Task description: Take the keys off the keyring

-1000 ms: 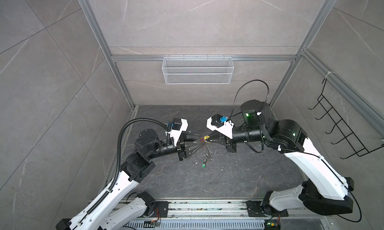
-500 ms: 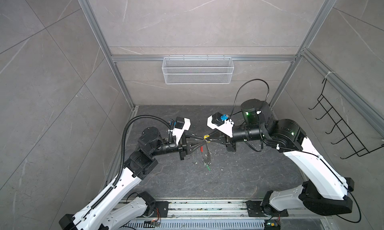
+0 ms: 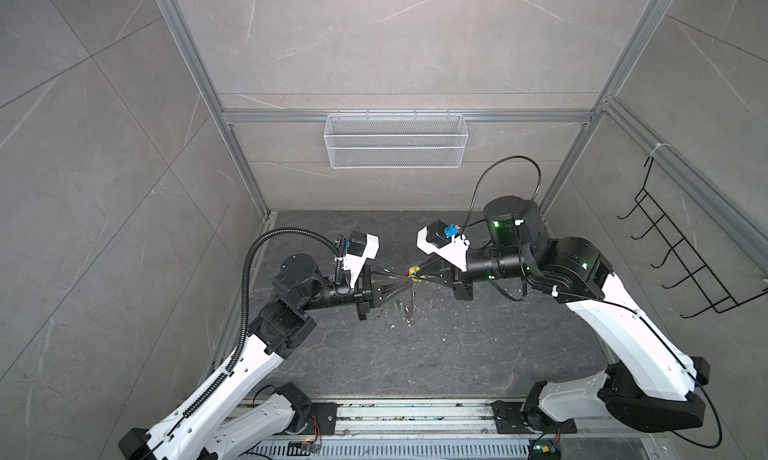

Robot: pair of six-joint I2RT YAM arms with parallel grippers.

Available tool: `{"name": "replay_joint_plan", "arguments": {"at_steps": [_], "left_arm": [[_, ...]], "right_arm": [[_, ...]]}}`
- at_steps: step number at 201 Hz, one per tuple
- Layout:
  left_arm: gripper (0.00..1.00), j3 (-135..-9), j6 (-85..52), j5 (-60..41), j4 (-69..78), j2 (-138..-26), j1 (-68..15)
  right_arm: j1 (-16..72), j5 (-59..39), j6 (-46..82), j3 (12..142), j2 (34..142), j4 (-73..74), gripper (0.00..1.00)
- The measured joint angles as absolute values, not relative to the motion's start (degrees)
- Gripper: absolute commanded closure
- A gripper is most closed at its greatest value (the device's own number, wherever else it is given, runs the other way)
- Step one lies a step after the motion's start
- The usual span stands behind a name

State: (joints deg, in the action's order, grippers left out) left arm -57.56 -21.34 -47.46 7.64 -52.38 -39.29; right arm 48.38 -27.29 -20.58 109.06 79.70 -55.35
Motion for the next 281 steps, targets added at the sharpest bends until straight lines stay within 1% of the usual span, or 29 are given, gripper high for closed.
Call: {"name": "replay_joint_plan", "arguments": {"at_steps": [16,40,56,70,150,184,197,235,267,281], "left_arm": [[0.82,-57.6,-21.8,-48.4,7.9,-52.8,-39.3],[0.81,-57.6,-21.9,-48.5,7.8,-53.4,-39.3],[0.88,-57.6,-21.9,-48.4,7.8,-53.5,-39.3],[1.0,-57.6,-22.0,-48.1,7.7,-53.5,-39.3],[1.0,-57.6,-21.4,-46.6,5.1,-52.7,-39.3],[1.0,-57.4,-22.7,-46.7,6.7,-52.8,-39.1],[1.0,-57.1,-23.3,-46.8,8.2,-52.8,-38.9],[1.0,-54.5,-25.5,-47.2,13.6,-52.7,-39.0],[1.0,-50.7,-28.0,-47.0,19.8,-51.8,-39.0],[1.0,-49.4,-28.9,-46.7,22.3,-51.4,-39.0]], "right_arm": [[48.2,-27.3,-20.6,109.1,79.7,-55.4,1.0],[48.1,-27.3,-20.6,109.1,79.8,-55.4,1.0],[48.1,-27.5,-20.5,109.1,79.7,-55.4,1.0],[48.1,-27.7,-20.5,109.0,79.7,-55.4,1.0],[48.0,-27.7,-20.4,109.3,80.3,-56.0,1.0],[48.0,-28.4,-20.6,114.6,83.6,-59.4,0.99],[48.0,-28.8,-20.8,117.4,85.1,-61.2,0.94],[48.1,-29.4,-21.5,121.9,88.0,-63.3,0.69],[48.1,-28.8,-20.6,121.9,88.7,-63.2,0.56],[48.1,-28.5,-20.3,121.9,88.8,-62.9,0.53]]}}
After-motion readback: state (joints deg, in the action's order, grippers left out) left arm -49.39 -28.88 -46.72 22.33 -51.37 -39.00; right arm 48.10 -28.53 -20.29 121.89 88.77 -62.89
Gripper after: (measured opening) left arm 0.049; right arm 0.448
